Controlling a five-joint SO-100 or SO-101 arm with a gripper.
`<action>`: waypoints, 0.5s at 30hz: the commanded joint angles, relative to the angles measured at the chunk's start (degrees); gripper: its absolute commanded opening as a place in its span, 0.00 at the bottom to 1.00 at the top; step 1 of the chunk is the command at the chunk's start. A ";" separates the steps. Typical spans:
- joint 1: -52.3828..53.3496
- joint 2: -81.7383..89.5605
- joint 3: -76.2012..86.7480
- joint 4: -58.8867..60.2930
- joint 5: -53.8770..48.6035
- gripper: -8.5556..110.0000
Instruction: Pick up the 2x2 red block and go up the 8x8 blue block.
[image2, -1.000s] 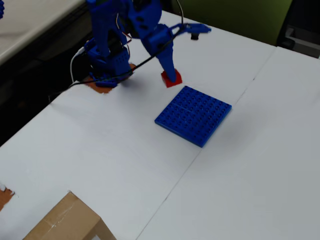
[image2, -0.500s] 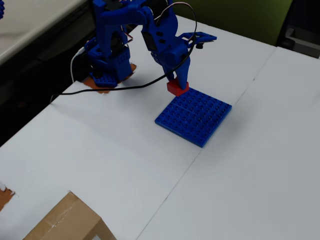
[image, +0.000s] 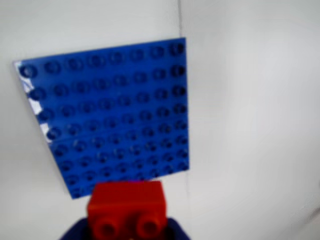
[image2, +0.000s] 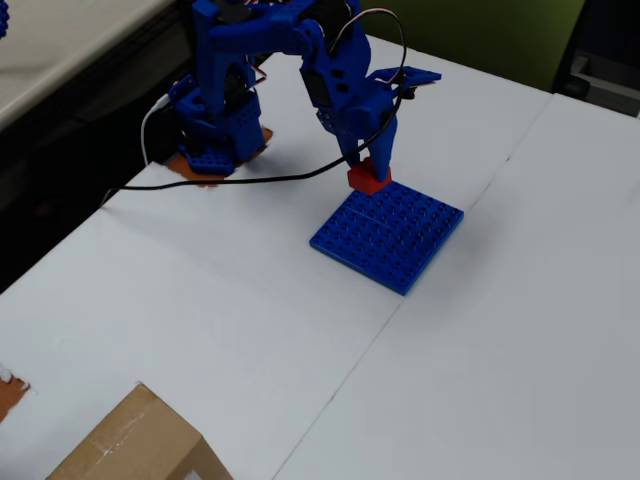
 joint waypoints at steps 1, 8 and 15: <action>-0.88 -0.35 -3.69 -1.23 -1.05 0.08; -1.23 -3.96 -7.56 -1.23 -1.76 0.08; -1.32 -5.36 -7.65 -1.85 -2.72 0.08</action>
